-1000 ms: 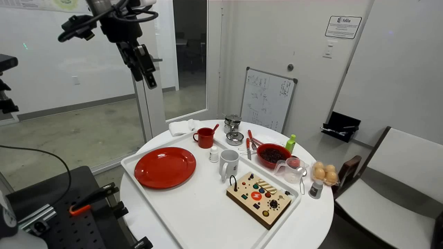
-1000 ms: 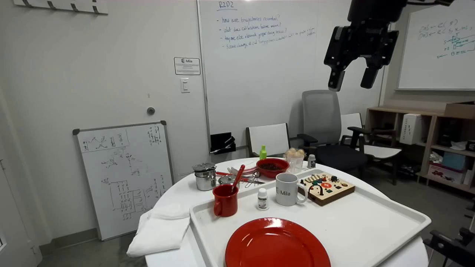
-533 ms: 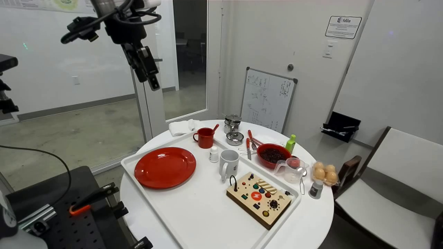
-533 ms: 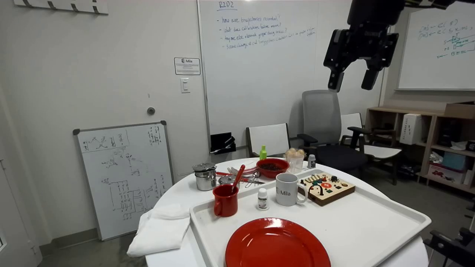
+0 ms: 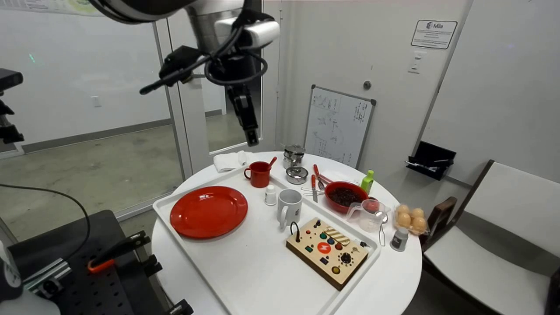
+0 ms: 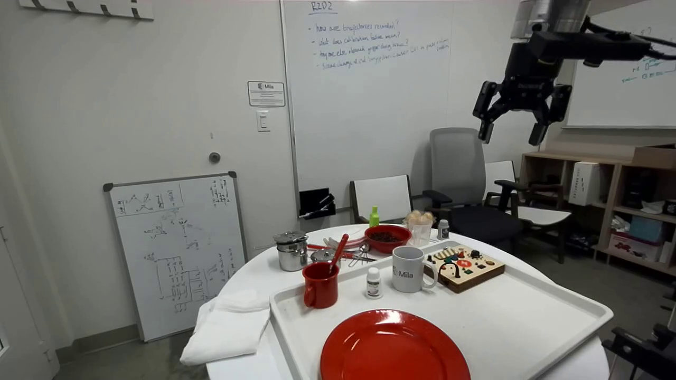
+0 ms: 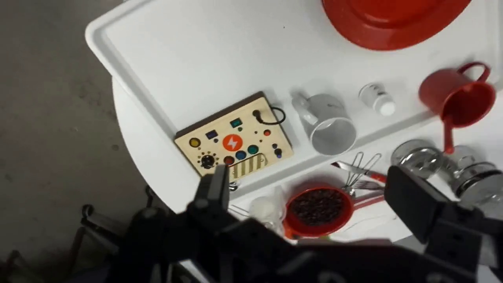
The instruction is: Press the button on the bottom right corner
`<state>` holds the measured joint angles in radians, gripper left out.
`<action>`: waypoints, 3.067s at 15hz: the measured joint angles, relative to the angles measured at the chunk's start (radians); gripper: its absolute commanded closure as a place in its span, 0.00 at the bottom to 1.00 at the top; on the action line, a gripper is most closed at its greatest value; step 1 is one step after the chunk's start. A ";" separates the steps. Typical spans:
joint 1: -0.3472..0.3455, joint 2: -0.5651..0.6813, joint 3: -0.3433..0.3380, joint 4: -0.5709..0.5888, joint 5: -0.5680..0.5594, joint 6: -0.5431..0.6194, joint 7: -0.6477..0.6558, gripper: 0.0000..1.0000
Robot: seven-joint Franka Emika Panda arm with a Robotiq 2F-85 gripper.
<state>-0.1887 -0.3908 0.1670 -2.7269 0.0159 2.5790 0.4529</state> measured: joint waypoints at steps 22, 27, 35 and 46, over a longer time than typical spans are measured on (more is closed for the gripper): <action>-0.065 0.293 -0.186 0.212 -0.012 0.064 0.263 0.96; -0.054 0.429 -0.240 0.314 -0.031 0.090 0.374 0.95; 0.068 0.656 -0.333 0.445 -0.105 0.098 0.564 0.95; 0.101 0.784 -0.393 0.463 -0.059 0.120 0.604 0.95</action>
<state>-0.0874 0.3930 -0.2262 -2.2640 -0.0434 2.6990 1.0567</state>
